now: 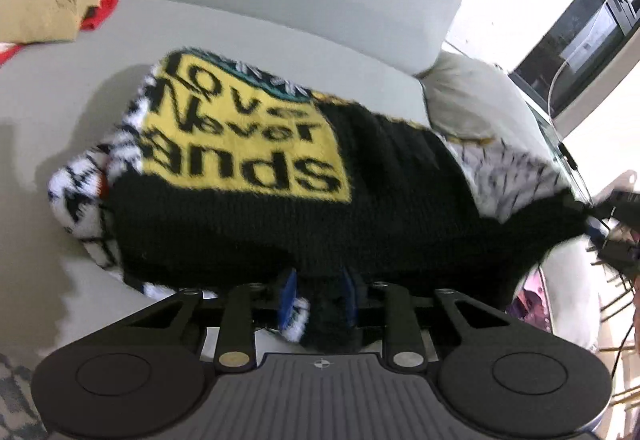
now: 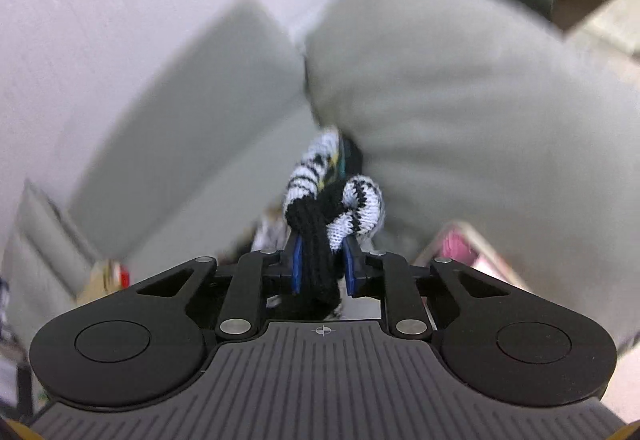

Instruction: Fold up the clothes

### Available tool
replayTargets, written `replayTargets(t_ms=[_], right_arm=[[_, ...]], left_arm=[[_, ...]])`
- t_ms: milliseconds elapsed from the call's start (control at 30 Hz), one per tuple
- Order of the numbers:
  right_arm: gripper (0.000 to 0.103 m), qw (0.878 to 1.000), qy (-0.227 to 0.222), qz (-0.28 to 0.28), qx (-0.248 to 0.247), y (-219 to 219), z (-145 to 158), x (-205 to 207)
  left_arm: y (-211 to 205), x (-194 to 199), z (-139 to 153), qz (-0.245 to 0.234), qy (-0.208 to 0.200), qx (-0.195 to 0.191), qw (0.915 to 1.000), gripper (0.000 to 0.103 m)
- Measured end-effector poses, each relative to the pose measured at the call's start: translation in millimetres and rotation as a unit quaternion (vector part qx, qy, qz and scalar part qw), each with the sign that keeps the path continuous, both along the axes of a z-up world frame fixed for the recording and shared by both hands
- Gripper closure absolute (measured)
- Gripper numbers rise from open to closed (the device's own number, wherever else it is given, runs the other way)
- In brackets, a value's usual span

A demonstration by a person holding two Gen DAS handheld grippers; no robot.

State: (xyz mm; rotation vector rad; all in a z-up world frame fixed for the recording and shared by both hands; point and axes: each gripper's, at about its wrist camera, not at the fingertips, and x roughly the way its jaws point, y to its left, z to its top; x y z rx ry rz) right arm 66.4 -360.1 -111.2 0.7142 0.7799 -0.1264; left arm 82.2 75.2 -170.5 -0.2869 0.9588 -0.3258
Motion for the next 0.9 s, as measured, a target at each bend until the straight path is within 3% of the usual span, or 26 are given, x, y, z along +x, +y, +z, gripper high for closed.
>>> replayTargets(t_ms=[67,233,300,367,467,567,800,900], right_arm=[[0.081,0.999,0.031,0.010,0.014,-0.6,-11.5,1.1],[0.075,0.997,0.042,-0.030,0.064,-19.6,-28.8,-11.0],[0.064,0.994,0.046,-0.039,0.086,-28.7,-38.1,-19.9],[0.063,0.991,0.046,-0.045,0.113,-37.8,-46.6,-32.5],[0.039,0.985,0.048,-0.036,0.163,-41.1,-61.9,-45.1],[0.033,0.975,0.050,-0.022,0.213,-39.7,-79.5,-53.6],[0.032,0.969,0.059,-0.004,0.240,-15.4,-124.5,-39.5],[0.032,0.967,0.037,-0.017,0.252,-12.7,-134.5,-31.0]], left_arm=[[8.3,-0.7,-0.7,0.010,0.001,0.004,0.9999,0.079],[25.4,-2.8,-4.3,0.027,0.008,0.012,0.9995,0.079],[26.8,-2.3,-4.2,0.028,0.008,0.015,0.9994,0.079],[25.7,-3.2,-3.7,0.030,0.009,0.020,0.9993,0.079],[21.7,-6.9,-1.0,0.030,0.005,0.028,0.9991,0.079],[13.6,-10.3,0.8,0.028,0.004,0.035,0.9990,0.079],[-6.6,-16.2,3.4,0.009,0.002,0.059,0.9982,0.078],[-9.1,-18.6,4.8,0.011,0.000,0.063,0.9979,0.078]])
